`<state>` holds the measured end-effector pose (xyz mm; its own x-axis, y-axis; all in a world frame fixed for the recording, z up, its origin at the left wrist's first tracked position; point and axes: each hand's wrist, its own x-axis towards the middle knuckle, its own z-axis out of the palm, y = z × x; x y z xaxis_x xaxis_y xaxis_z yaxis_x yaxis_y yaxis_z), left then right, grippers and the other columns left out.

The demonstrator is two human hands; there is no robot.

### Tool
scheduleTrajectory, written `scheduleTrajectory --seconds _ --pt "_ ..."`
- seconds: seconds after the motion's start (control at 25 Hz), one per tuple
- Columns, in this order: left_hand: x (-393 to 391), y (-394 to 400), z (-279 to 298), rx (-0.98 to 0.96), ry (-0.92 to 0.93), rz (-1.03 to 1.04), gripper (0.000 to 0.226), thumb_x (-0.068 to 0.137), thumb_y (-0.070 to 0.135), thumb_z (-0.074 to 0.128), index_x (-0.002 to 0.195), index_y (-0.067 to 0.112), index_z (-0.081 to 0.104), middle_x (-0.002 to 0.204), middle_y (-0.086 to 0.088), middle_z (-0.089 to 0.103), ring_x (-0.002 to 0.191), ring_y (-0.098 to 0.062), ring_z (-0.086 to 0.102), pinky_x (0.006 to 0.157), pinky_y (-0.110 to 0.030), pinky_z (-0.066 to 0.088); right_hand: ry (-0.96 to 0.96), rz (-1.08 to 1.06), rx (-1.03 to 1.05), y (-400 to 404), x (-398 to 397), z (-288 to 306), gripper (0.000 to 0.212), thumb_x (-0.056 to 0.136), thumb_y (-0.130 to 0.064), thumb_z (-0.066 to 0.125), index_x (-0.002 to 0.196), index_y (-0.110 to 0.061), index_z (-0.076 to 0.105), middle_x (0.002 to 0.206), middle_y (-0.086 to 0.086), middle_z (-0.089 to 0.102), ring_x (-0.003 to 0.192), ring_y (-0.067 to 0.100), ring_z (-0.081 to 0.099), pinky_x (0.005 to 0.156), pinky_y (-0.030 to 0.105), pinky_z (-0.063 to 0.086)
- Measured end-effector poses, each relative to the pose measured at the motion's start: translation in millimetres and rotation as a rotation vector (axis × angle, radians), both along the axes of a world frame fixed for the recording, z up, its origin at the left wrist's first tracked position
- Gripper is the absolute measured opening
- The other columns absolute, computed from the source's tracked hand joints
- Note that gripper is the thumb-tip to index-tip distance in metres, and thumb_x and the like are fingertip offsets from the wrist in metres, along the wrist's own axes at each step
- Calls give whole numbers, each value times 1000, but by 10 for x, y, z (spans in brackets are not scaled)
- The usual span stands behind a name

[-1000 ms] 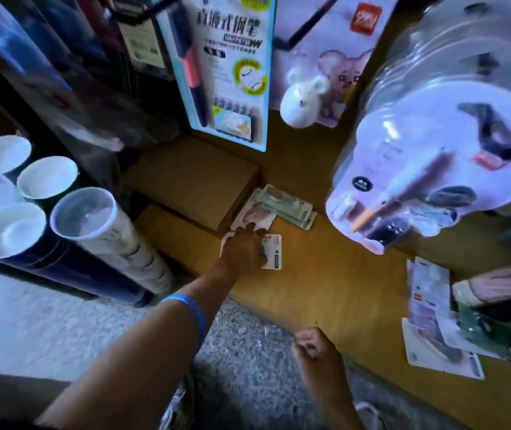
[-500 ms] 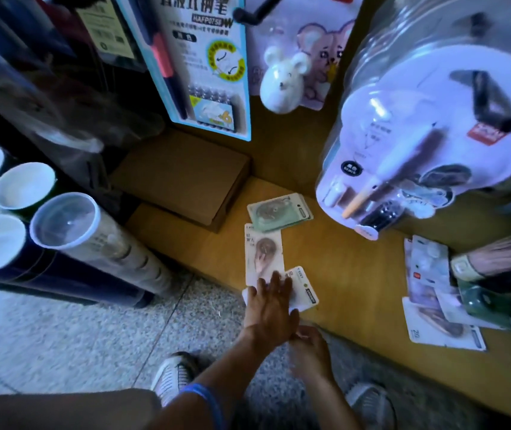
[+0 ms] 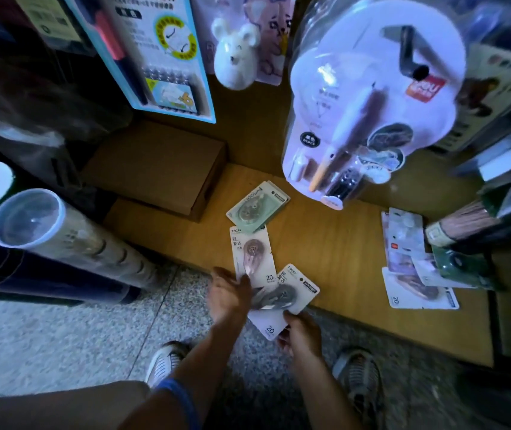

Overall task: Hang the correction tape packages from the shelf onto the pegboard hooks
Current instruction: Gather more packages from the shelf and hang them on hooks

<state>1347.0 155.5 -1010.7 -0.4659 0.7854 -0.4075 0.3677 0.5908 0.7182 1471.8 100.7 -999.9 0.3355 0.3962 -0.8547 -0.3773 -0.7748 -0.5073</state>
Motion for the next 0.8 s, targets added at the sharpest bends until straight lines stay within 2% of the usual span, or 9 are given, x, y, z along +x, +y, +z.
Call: scheduleTrajectory --seconds 0.08,0.12,0.24,0.36,0.44,0.52,0.64,0.72,0.8 --pt "-41 59 -121 -19 -327 280 28 81 11 75 97 11 52 97 -18 65 92 -37 65 75 -40 53 -50 -25 50 -79 40 2 15 94 -4 56 85 -11 65 70 18 64 53 27 53 49 29 36" --pt "-54 85 -175 -7 -410 350 29 78 2 75 90 13 51 95 -20 64 91 -39 65 73 -41 52 -77 -24 94 -128 62 22 18 94 -4 57 84 -14 66 73 17 66 57 29 57 51 31 39" --pt "-26 80 -149 1 -563 368 38 80 -13 66 82 20 48 94 -22 60 82 -33 58 69 -36 48 -147 22 233 -250 180 89 22 94 -4 59 85 -21 69 84 14 71 73 31 65 57 34 46" --pt "-49 -20 166 -122 -694 272 23 89 -7 57 82 14 61 76 -13 61 61 -25 52 46 -23 46 -102 44 290 -267 261 363 16 94 -6 60 86 -16 69 81 10 71 75 28 64 56 27 45" --pt "-97 -194 385 -118 -638 142 17 86 -2 58 78 12 66 71 -9 64 62 -26 55 55 -29 49 -44 3 315 -244 256 562 10 91 -6 62 87 -10 71 82 13 72 75 26 64 58 27 42" --pt "-164 -431 610 -69 -509 30 17 85 1 57 82 14 69 76 -10 68 66 -26 59 62 -35 48 24 -28 370 -221 182 792 5 88 -7 64 87 -5 69 87 17 71 79 27 62 60 29 41" --pt "-261 -793 976 21 -509 2 24 94 -3 49 83 14 61 86 -14 66 68 -22 58 62 -33 47 53 -75 478 -262 9 1162 4 76 -14 70 78 -12 67 86 16 66 80 26 57 60 28 39" --pt "-280 -993 1258 80 -526 13 24 96 -2 49 83 15 60 84 -10 64 69 -21 56 59 -32 45 47 -93 533 -358 -68 1397 4 80 -13 68 76 -13 68 83 12 67 79 25 58 62 28 40" --pt "-218 -1146 1584 204 -490 -13 22 96 -1 50 82 12 61 75 -4 63 67 -21 53 56 -32 43 77 -77 599 -464 -109 1618 15 89 -11 61 77 -16 69 82 10 69 77 26 61 62 29 41"
